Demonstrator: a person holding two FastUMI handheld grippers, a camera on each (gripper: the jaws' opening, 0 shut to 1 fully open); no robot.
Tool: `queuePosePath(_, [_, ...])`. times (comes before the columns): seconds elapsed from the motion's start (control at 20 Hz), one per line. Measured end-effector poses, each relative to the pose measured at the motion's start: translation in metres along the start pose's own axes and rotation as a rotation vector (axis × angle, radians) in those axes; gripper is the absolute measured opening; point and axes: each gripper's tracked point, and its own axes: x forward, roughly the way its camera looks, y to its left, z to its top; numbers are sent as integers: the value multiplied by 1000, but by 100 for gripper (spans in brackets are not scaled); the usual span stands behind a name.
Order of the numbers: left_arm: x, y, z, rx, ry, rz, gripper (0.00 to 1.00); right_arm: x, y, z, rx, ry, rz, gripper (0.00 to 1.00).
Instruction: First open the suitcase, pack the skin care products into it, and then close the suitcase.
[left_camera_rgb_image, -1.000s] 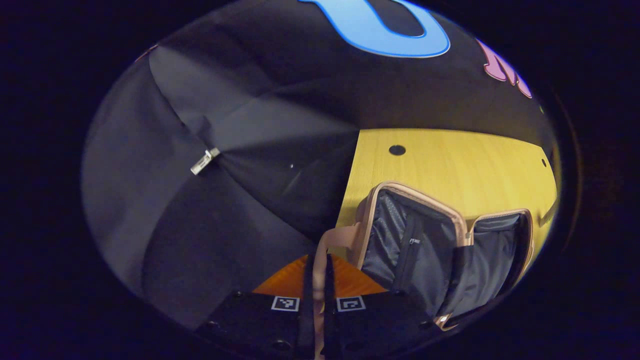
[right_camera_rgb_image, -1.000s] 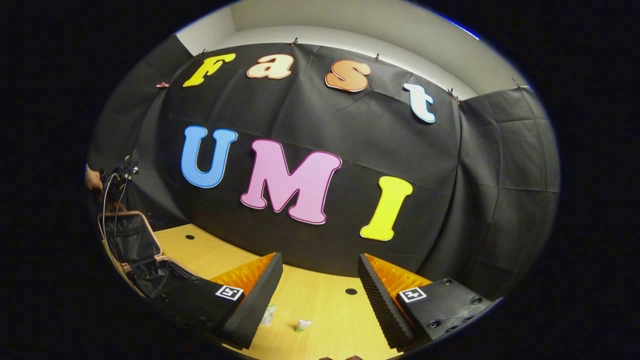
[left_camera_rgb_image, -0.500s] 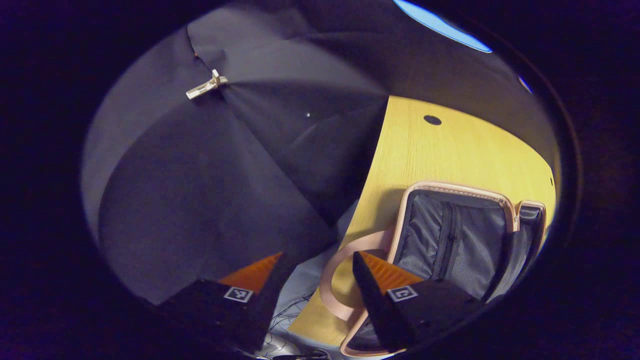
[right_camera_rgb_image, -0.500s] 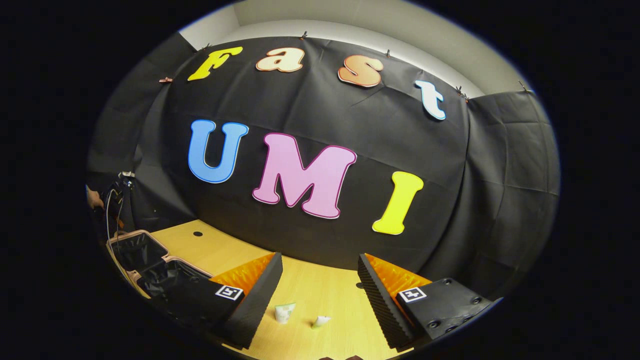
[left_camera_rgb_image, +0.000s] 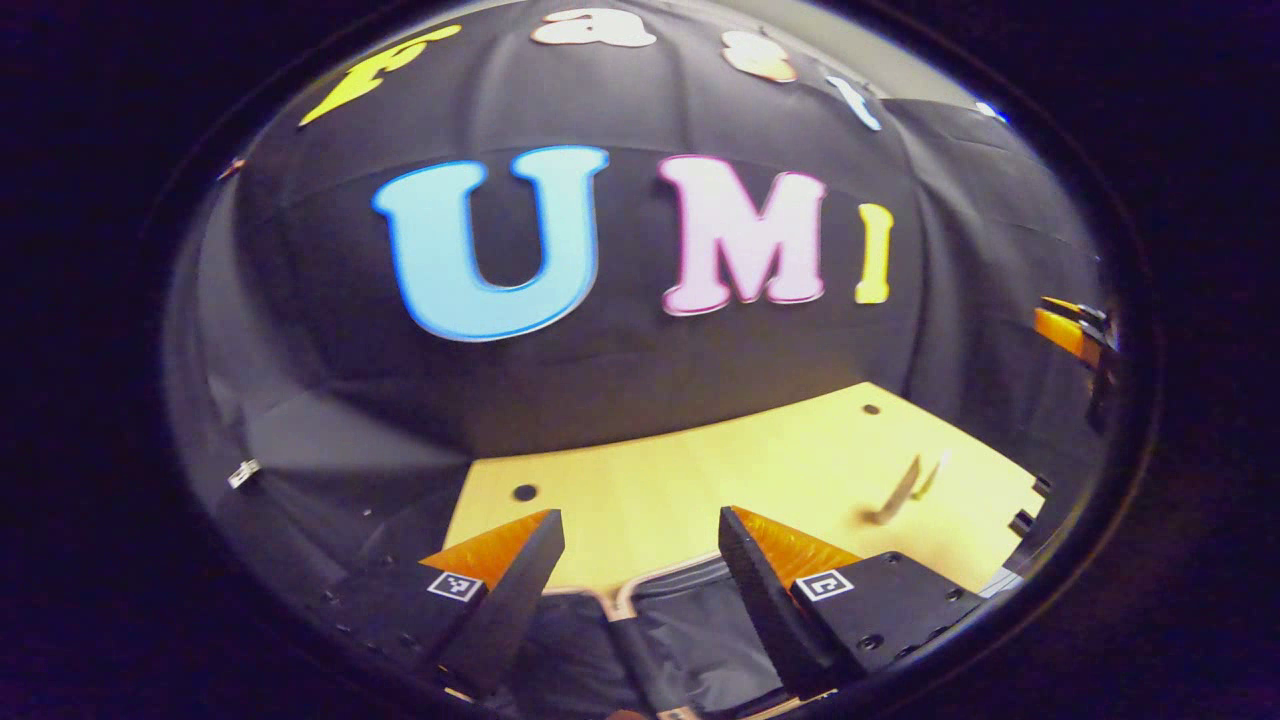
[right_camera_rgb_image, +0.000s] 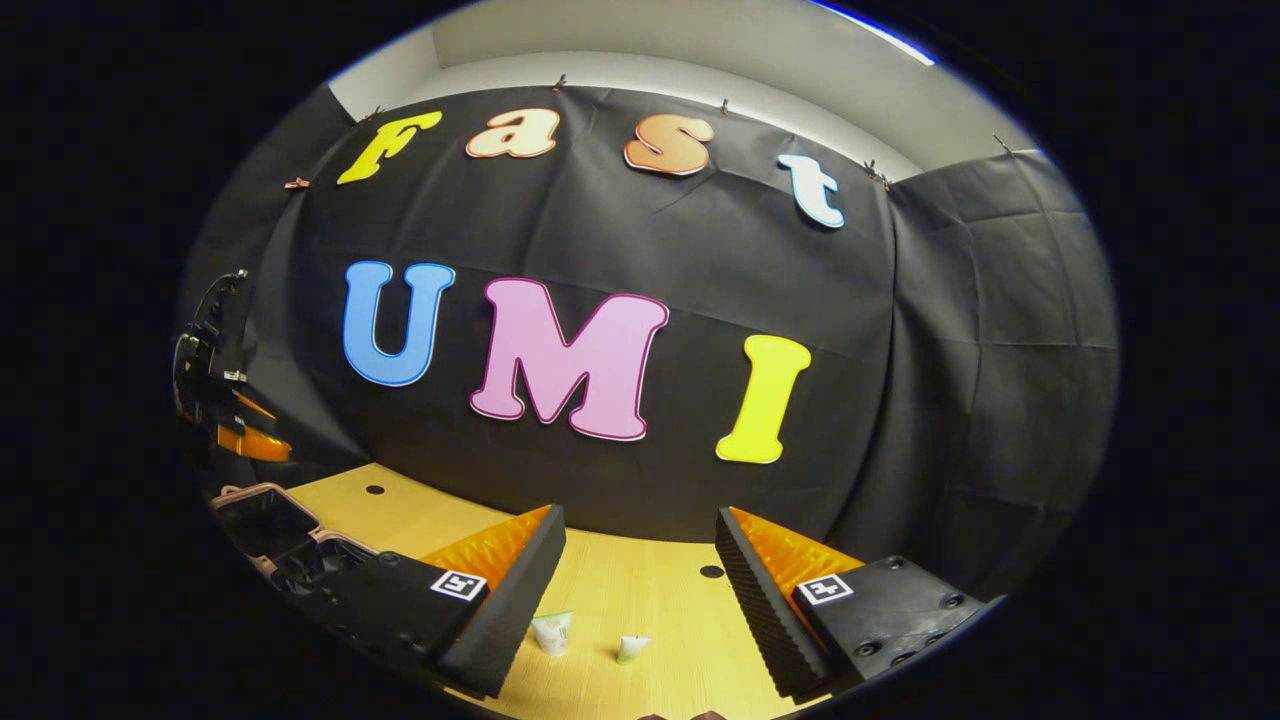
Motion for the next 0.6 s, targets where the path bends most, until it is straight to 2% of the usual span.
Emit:
queuePosePath(0.05, [15, -44, 3, 1, 13, -76, 98, -3, -5, -1, 4, 1, 0, 96])
queuePosePath(0.2, [59, -145, -5, 11, 56, -237, 98, -10, -22, -10, 17, 10, -3, 96])
queuePosePath(0.35, [94, -216, -34, 57, 131, -365, 98, -24, -38, -21, 37, 41, -16, 96])
queuePosePath(0.45, [110, -253, -61, 54, 227, -429, 98, -35, -44, -31, 56, 64, -8, 96])
queuePosePath(0.6, [150, -264, -79, 67, 315, -454, 98, -50, -61, -55, 49, 128, -20, 96])
